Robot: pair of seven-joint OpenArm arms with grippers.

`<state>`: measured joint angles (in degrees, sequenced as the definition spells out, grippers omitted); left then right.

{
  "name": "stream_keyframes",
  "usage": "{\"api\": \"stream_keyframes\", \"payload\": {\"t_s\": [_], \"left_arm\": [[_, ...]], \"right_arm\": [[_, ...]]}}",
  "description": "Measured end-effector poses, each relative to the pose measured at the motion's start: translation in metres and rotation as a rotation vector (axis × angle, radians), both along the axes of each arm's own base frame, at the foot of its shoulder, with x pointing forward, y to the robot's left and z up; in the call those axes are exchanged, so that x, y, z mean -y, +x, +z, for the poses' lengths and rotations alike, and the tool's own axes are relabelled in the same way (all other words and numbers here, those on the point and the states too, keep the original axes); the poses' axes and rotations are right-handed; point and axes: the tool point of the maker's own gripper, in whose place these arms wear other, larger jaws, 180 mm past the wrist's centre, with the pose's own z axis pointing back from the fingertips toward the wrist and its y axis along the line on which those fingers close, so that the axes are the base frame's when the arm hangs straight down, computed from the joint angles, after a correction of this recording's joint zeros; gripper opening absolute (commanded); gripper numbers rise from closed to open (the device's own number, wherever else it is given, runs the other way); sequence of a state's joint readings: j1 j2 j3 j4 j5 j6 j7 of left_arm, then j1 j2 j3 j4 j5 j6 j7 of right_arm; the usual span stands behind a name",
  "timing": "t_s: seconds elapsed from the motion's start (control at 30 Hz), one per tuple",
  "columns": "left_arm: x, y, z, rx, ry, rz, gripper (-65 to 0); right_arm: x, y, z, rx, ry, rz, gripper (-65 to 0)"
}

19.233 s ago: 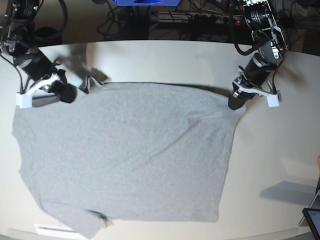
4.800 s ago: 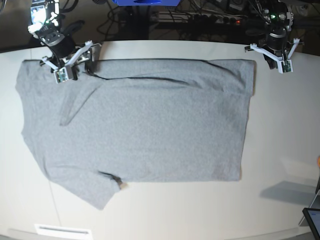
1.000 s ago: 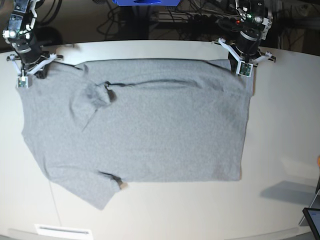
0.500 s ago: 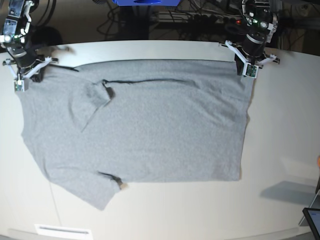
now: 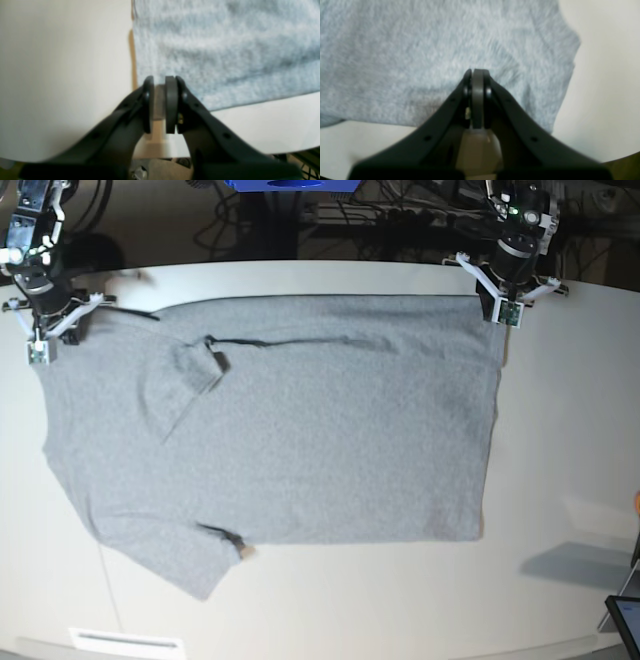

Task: Fold the T-shirt properly
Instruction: 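Reposition both grippers above the shoulder corners of the shirt, then lower both grippers onto the shoulder corners and pinch the fabric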

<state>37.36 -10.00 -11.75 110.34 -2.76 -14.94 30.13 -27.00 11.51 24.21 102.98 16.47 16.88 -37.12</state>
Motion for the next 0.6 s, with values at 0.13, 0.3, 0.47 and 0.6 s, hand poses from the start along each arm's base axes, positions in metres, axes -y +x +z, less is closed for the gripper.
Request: {"api": "stream_keyframes", "payload": {"t_s": [0.13,0.3,0.47,0.6], "left_arm": [[-0.004,-0.002,0.008,0.007,0.021,0.002,-56.4],[-0.020,0.006,0.029,0.066,0.058,0.032,-56.4],[-0.018,0.020,0.039,0.120,0.048,0.053,-56.3],[-0.026,0.039,0.055,0.216,0.022,0.147,-55.8]], "right_arm": [[-0.002,0.006,0.011,0.027,-0.010,0.012,-65.0],[-0.001,0.010,0.018,0.036,-0.028,0.023,-65.0],[-0.006,0.035,0.039,0.111,-0.035,0.036,-60.9],[-0.012,0.057,0.071,0.226,-0.038,0.043,-61.8]]}}
